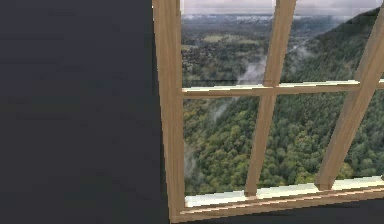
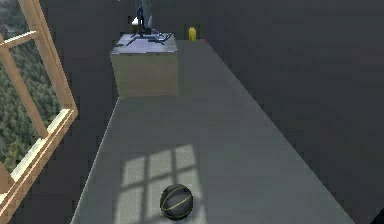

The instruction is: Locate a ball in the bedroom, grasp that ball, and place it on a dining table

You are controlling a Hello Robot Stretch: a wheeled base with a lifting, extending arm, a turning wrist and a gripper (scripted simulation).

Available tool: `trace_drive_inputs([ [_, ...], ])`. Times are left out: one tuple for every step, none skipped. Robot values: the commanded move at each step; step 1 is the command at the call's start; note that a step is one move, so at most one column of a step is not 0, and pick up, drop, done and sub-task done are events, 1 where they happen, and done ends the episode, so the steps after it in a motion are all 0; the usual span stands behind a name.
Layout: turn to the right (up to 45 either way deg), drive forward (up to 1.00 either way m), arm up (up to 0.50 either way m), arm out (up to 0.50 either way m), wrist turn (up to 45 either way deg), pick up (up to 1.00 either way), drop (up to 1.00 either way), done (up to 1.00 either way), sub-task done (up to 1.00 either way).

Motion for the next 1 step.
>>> trace_drive_inputs([
  [0.0,0.00,0.20,0.00,0.0,0.00,0.00,0.00,0.00],
])
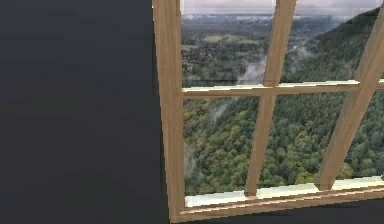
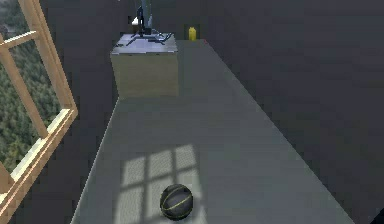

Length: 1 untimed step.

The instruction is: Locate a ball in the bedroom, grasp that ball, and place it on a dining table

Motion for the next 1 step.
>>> trace_drive_inputs([
  [0.0,0.00,0.00,0.50,0.0,0.00,0.00,0.00,0.00],
])
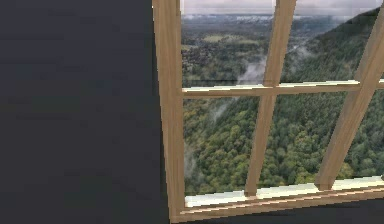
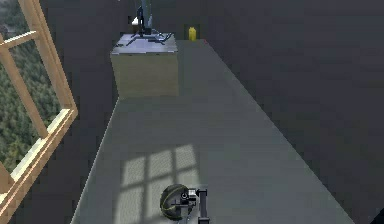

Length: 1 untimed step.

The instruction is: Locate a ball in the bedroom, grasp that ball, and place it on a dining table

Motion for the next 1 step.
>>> trace_drive_inputs([
  [0.0,0.00,0.00,0.00,45.0,0.00,0.00,0.00,0.00],
])
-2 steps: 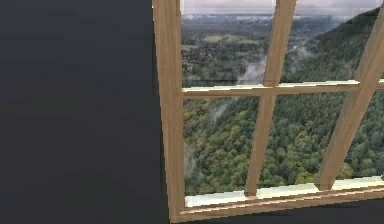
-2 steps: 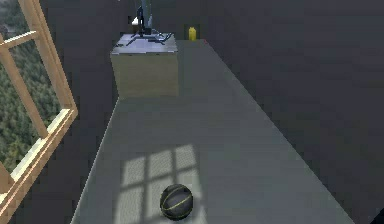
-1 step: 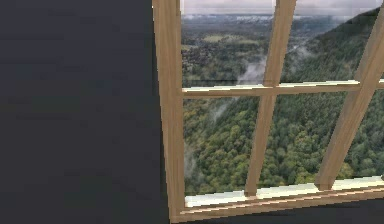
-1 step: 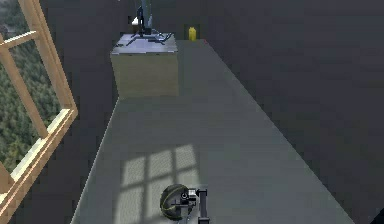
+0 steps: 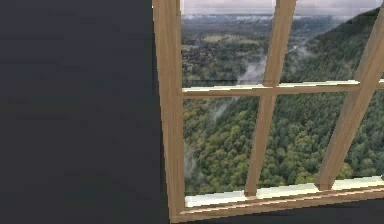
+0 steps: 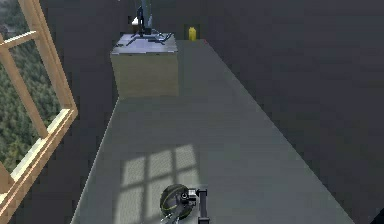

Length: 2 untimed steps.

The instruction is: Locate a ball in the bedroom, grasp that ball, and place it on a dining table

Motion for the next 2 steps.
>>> trace_drive_inputs([
  [0.0,0.00,0.00,0.00,45.0,0.00,0.00,0.00,0.00],
  [0.0,0.00,0.00,0.00,45.0,0.00,0.00,0.00,0.00],
])
